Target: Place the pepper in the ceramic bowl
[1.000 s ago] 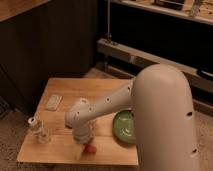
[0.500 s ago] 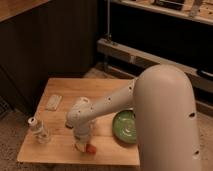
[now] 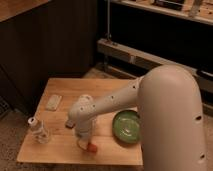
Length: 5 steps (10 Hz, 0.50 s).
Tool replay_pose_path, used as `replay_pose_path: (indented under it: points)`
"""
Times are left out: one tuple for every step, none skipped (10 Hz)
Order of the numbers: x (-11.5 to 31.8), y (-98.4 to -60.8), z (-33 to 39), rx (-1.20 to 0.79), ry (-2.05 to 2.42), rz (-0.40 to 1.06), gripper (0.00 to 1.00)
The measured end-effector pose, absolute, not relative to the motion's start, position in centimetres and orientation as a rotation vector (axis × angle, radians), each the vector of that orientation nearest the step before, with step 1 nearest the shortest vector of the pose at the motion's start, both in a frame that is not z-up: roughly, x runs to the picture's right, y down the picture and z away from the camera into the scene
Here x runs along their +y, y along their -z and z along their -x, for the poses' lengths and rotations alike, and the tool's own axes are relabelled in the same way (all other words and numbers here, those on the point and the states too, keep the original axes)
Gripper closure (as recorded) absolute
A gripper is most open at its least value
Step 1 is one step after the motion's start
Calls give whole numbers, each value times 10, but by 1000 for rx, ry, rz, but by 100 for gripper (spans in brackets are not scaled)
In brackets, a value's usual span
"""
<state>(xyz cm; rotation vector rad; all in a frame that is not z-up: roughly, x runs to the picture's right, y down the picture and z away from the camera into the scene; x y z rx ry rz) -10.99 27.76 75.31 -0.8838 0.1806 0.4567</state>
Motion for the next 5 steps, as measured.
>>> replay_pose_path:
  points:
    - [276,-752,110,177,-455,887,99]
    - [272,-748,110,171,-454,890,99]
    - [270,-747,110,170,-453,889,99]
    - [267,-747,107,167,-457,886,99]
    - [260,-748,98,163,-468,882,99]
